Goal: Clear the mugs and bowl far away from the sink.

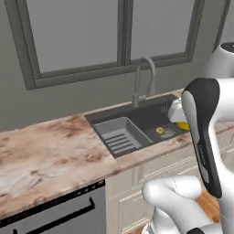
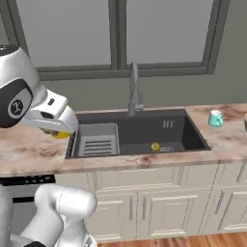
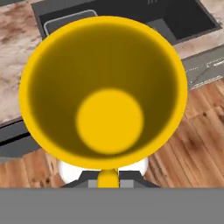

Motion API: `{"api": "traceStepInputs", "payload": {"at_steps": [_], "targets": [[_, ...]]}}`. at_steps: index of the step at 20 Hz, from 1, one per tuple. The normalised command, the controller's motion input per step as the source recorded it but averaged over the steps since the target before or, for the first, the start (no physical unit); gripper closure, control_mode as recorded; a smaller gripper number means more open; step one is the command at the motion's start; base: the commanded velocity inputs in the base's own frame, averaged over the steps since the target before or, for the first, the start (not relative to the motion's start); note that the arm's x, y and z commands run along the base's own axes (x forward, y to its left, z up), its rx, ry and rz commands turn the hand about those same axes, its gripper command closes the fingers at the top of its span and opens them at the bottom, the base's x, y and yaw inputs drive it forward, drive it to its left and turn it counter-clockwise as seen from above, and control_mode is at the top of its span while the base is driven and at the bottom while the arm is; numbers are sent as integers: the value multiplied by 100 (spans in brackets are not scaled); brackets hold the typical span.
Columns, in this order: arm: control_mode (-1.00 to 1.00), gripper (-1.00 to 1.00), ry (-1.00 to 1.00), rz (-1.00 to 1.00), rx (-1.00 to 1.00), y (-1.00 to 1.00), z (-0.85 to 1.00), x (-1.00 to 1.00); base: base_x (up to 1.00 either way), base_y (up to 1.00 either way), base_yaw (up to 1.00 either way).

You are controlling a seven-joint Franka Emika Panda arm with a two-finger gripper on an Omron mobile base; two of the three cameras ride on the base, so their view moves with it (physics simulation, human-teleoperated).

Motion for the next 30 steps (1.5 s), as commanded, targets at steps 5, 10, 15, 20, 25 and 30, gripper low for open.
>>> {"api": "traceStepInputs", "payload": {"at_steps": [5, 10, 15, 20, 25, 30], "targets": [[100, 100, 0, 0, 0, 0, 0, 0, 0, 0, -100], [100, 100, 0, 0, 0, 0, 0, 0, 0, 0, -100], [100, 100, 0, 0, 0, 0, 0, 0, 0, 0, -100], [100, 100, 0, 0, 0, 0, 0, 0, 0, 0, -100], [100, 100, 0, 0, 0, 0, 0, 0, 0, 0, -100], [100, 100, 0, 0, 0, 0, 0, 0, 0, 0, -100]]}}
